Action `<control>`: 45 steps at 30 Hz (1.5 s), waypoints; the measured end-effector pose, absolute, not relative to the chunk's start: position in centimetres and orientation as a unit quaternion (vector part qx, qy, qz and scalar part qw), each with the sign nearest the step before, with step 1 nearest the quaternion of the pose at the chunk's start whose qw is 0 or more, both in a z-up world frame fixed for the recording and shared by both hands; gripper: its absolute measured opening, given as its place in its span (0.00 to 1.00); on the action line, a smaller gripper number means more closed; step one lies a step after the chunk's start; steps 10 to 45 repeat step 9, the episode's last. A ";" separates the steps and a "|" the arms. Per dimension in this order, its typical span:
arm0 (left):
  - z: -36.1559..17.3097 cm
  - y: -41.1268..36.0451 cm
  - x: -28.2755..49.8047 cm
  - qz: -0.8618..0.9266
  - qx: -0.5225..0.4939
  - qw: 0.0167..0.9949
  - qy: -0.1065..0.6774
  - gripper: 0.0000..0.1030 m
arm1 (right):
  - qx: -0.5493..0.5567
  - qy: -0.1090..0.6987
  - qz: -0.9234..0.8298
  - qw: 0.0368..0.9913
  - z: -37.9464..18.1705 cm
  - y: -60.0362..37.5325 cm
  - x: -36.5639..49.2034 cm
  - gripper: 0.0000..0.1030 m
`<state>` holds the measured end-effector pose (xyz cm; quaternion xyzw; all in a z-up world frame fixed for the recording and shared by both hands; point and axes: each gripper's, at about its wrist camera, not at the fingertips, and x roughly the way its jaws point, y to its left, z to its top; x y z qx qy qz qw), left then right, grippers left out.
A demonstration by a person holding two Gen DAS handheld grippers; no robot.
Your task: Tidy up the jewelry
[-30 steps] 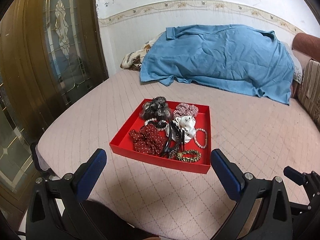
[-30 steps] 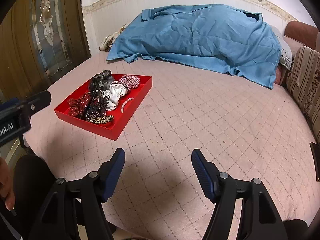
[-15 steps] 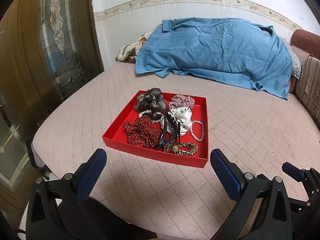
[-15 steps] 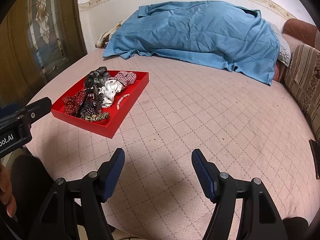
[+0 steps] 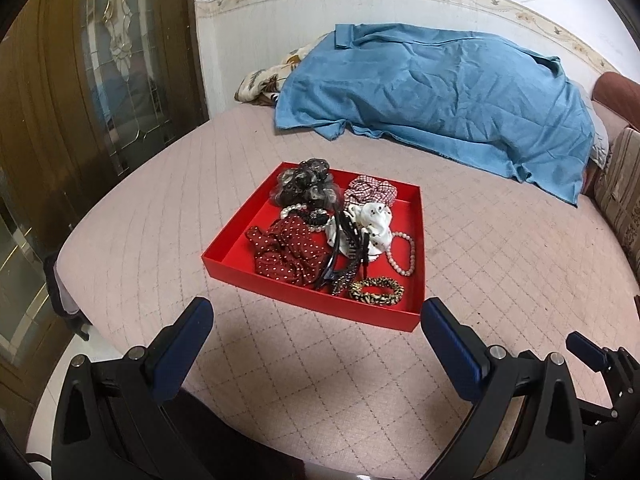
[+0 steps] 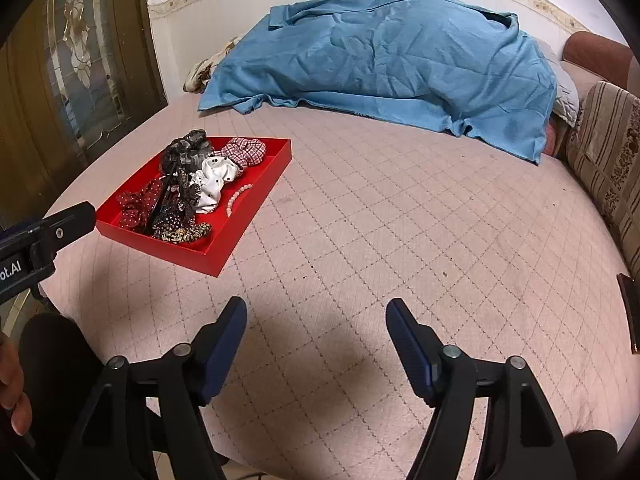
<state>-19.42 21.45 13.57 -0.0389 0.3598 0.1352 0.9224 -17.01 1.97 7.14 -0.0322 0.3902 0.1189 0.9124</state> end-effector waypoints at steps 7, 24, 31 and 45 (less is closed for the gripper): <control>13.4 20.9 -19.6 0.130 -0.030 0.923 0.362 1.00 | -0.037 0.395 0.127 0.909 6.7 2.4 -17.1 0.76; 13.6 20.5 -19.4 0.127 -0.023 0.924 0.360 1.00 | -0.033 0.395 0.127 0.909 6.7 2.2 -17.0 0.79; 13.6 20.5 -19.4 0.127 -0.023 0.924 0.360 1.00 | -0.033 0.395 0.127 0.909 6.7 2.2 -17.0 0.79; 13.6 20.5 -19.4 0.127 -0.023 0.924 0.360 1.00 | -0.033 0.395 0.127 0.909 6.7 2.2 -17.0 0.79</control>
